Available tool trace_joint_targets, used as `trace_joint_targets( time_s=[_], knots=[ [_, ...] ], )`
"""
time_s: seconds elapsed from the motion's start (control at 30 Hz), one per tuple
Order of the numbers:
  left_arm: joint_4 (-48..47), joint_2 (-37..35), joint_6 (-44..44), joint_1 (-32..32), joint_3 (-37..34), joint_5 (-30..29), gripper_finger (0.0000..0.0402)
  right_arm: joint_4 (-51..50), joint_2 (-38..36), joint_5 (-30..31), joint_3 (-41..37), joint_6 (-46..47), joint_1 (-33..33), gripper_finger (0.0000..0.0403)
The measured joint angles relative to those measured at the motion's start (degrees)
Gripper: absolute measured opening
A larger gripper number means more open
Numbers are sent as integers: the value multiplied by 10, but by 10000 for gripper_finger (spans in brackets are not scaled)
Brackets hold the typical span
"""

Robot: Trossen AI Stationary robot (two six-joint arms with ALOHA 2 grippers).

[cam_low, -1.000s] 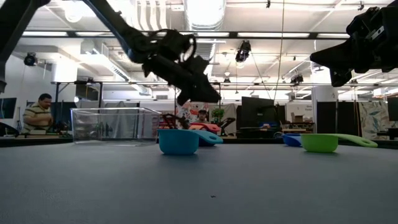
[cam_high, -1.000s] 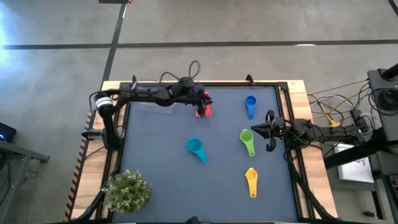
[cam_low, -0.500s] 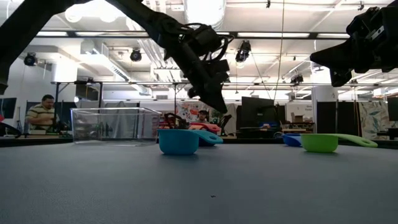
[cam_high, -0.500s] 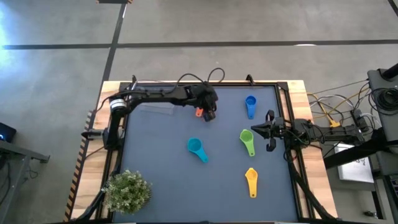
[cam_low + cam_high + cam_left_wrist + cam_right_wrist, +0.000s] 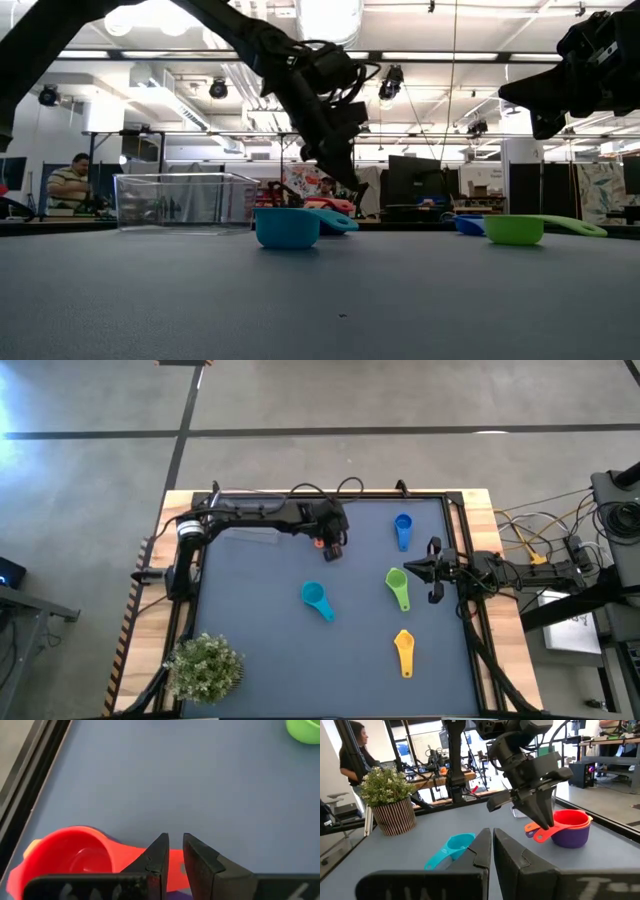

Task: Nest measuring cups in basket
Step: Stack the red measuring cup on top of the orange measuring cup

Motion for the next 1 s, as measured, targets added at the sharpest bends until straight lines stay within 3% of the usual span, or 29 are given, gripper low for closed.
trace_joint_targets(
  time_s=[1.0],
  knots=[
    [50, 4, -12, -17, -5, 2, 37, 0, 0, 0, 0, 0, 0, 9]
  ],
)
